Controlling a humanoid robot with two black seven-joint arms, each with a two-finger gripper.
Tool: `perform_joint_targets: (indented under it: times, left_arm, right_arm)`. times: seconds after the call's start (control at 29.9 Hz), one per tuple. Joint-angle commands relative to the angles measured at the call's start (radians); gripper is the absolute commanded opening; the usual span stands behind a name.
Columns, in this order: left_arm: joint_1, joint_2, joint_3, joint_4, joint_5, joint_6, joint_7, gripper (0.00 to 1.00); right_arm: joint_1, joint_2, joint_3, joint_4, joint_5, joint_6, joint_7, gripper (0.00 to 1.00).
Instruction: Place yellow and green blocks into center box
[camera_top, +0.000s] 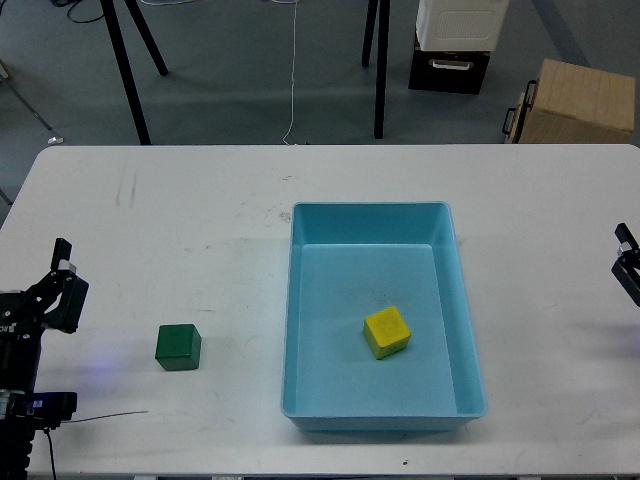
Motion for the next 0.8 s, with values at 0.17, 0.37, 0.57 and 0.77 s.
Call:
perform_joint_targets:
  times: [0.17, 0.37, 0.57, 0.77]
  left_arm:
    - [-0.048, 0.207, -0.047, 0.033, -0.003, 0.0, -0.006, 1.0]
    - [-0.071, 0.472, -0.044, 0.016, 0.031, 0.0, 0.033, 1.0]
    - [-0.196, 0.66, 0.02, -0.002, 0.201, 0.0, 0.076, 1.0]
    - [-0.459, 0.784, 0.285, -0.008, 0.258, 0.0, 0.079, 1.0]
  right_arm:
    - [-0.003, 0.008, 0.0, 0.0, -0.002, 0.0, 0.0, 1.0]
    - [0.003, 0.035, -0.003, 0.0, -0.011, 0.0, 0.002, 1.0]
    - [0.005, 0.036, -0.003, 0.002, -0.012, 0.0, 0.002, 1.0]
    - [0.005, 0.038, -0.005, 0.005, -0.012, 0.0, 0.002, 1.0]
